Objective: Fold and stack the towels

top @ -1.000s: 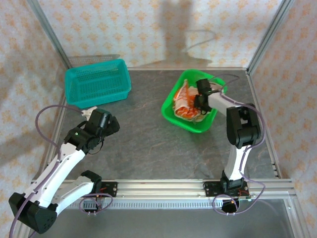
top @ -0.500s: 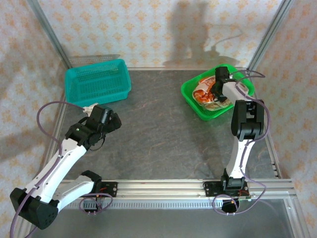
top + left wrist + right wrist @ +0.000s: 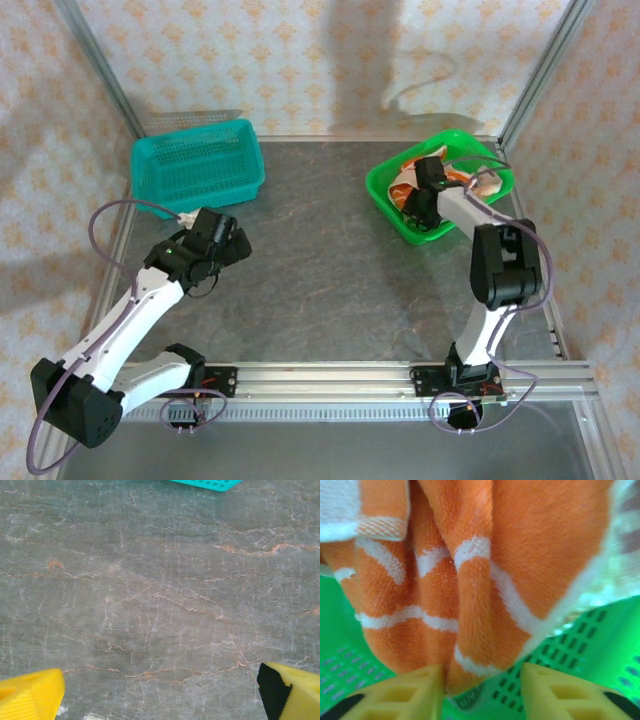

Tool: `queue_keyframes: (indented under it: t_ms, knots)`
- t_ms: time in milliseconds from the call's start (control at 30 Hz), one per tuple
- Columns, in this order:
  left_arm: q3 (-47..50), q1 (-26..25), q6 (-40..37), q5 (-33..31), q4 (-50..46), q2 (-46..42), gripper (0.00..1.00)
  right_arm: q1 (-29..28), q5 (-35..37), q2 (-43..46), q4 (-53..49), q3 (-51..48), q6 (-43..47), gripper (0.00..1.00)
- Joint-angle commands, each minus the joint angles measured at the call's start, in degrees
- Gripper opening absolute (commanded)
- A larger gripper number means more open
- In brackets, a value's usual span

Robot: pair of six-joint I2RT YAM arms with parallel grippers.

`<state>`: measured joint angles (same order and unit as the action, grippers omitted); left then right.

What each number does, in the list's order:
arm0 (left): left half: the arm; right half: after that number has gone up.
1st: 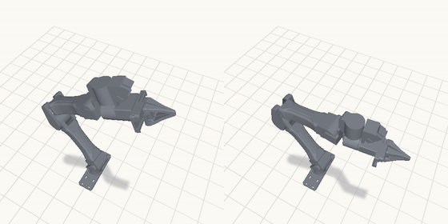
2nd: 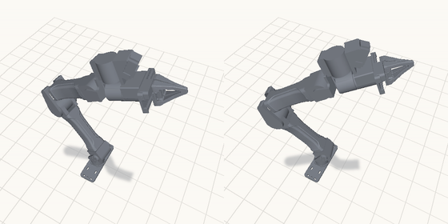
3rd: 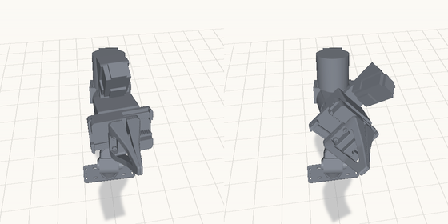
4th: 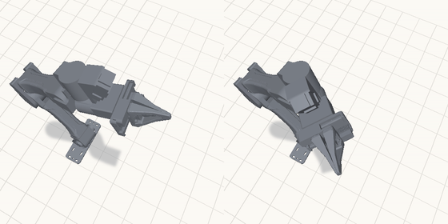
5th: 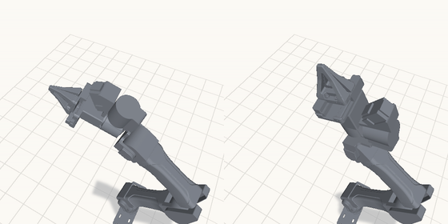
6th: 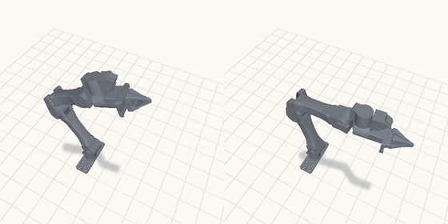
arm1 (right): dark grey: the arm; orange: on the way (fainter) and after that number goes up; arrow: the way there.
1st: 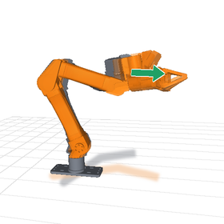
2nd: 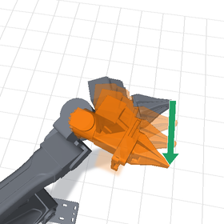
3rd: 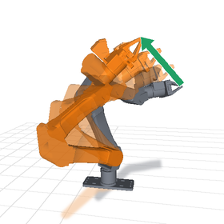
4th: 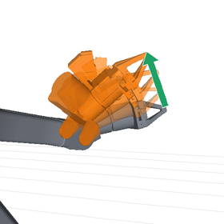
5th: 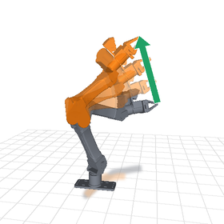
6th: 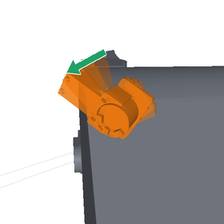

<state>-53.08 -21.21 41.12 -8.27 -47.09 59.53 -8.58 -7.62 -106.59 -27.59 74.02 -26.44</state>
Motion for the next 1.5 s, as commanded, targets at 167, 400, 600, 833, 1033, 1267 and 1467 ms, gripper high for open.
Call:
queue_keyframes:
  t_ms: [167, 400, 600, 833, 1033, 1267, 1467]
  knots:
    - [-3.1, 0.6, -0.1, -0.3, -0.9, -1.2, 1.0, 1.7, 6.6, -15.1, -3.3, 21.8, -1.8, 0.39]
    - [-2.1, 0.6, 0.1, -0.1, -0.2, -1.9, 1.0, 5.1, 7.3, -26.2, -12.5, 44.1, 0.7, 0.46]
    - [-1.5, 0.6, 0.0, 0.1, 0.4, -2.2, 1.0, 5.8, 5.4, -23.4, -14.6, 46.8, 3.7, 0.54]
    - [-1.0, 0.6, -0.2, 0.6, 0.9, -2.5, 1.0, 6.6, 11.6, -13.9, -11.2, 35.4, 6.0, 0.64]
    - [-1.1, 0.6, -0.3, 0.7, 0.9, -2.6, 1.0, 10.5, 11.0, -15.3, -11.7, 37.8, 5.9, 0.65]
    - [-1.7, 0.6, -0.6, 0.4, 0.4, -1.9, 1.0, 11.2, 11.7, -24.3, -15.0, 48.2, 5.0, 0.67]
    - [-2.3, 0.6, -0.7, -0.1, -0.4, -1.8, 1.0, 11.5, 14.3, -31.4, -17.4, 56.1, 2.1, 0.62]
